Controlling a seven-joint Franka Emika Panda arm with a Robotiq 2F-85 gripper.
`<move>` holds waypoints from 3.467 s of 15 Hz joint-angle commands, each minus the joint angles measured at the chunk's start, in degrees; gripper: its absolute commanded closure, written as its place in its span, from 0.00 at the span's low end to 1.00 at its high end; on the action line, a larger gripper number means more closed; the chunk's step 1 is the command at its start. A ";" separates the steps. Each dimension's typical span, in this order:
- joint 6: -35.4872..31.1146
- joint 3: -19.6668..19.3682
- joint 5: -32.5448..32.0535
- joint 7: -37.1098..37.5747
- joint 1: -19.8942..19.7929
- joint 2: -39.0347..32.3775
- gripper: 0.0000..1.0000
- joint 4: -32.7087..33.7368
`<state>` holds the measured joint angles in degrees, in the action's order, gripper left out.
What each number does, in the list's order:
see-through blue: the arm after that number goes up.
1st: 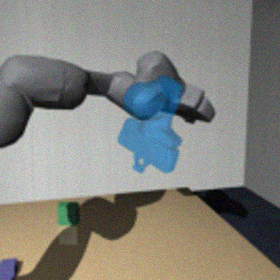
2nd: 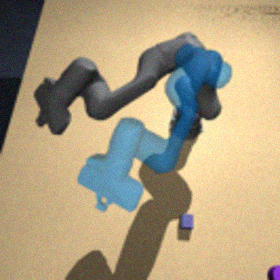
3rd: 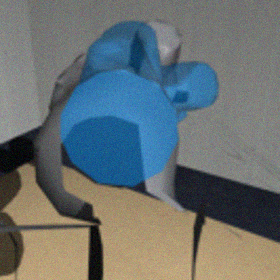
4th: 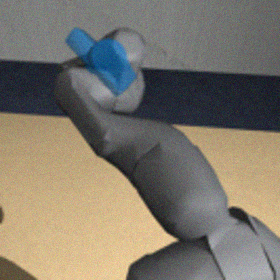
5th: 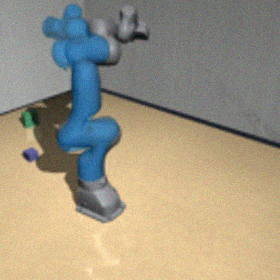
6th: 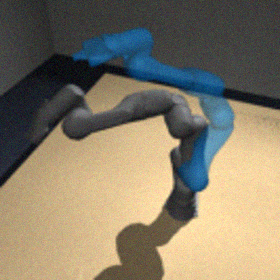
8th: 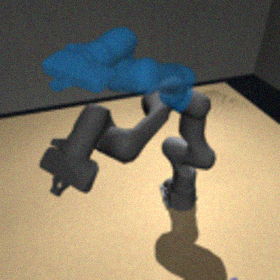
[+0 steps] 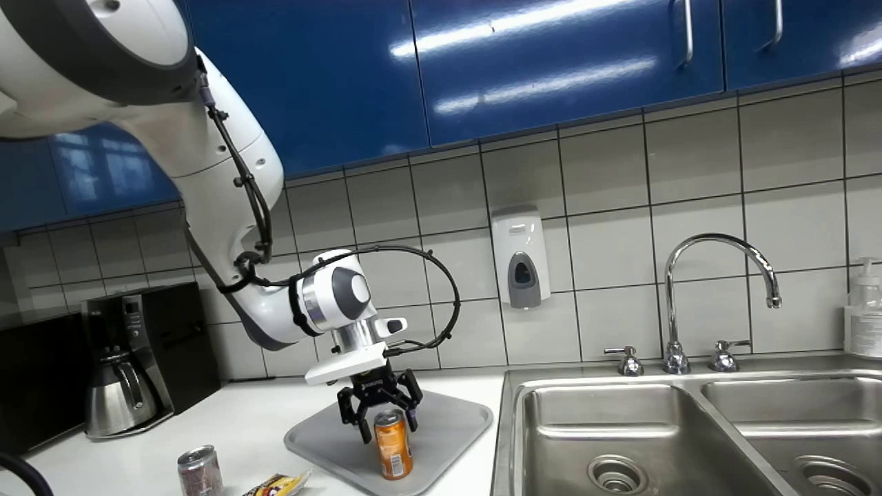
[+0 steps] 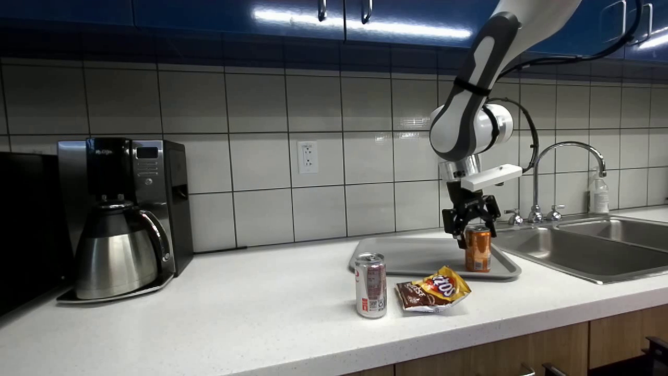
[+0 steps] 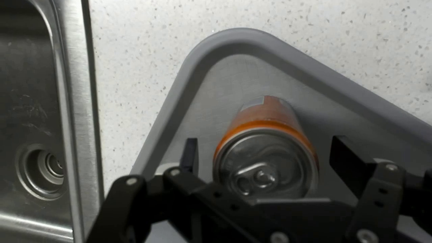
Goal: Put the cans on the grey tray
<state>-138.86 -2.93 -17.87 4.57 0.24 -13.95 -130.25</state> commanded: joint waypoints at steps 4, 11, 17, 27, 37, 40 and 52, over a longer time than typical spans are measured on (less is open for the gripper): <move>0.83 -0.24 1.10 0.79 0.17 4.45 0.00 -0.80; 0.40 0.70 2.44 -1.26 -0.04 10.40 0.00 -3.43; 0.08 2.36 6.34 -5.25 0.61 15.01 0.00 -7.24; 1.06 5.08 8.85 -8.95 3.56 25.58 0.00 -15.25; 0.10 5.57 8.70 -8.42 3.99 25.30 0.00 -15.59; 2.27 7.81 6.01 -4.73 4.53 26.21 0.00 -14.57; 3.99 15.01 5.07 1.24 8.49 24.22 0.00 -9.57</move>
<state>-136.85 10.84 -12.34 3.78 8.02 11.23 -141.83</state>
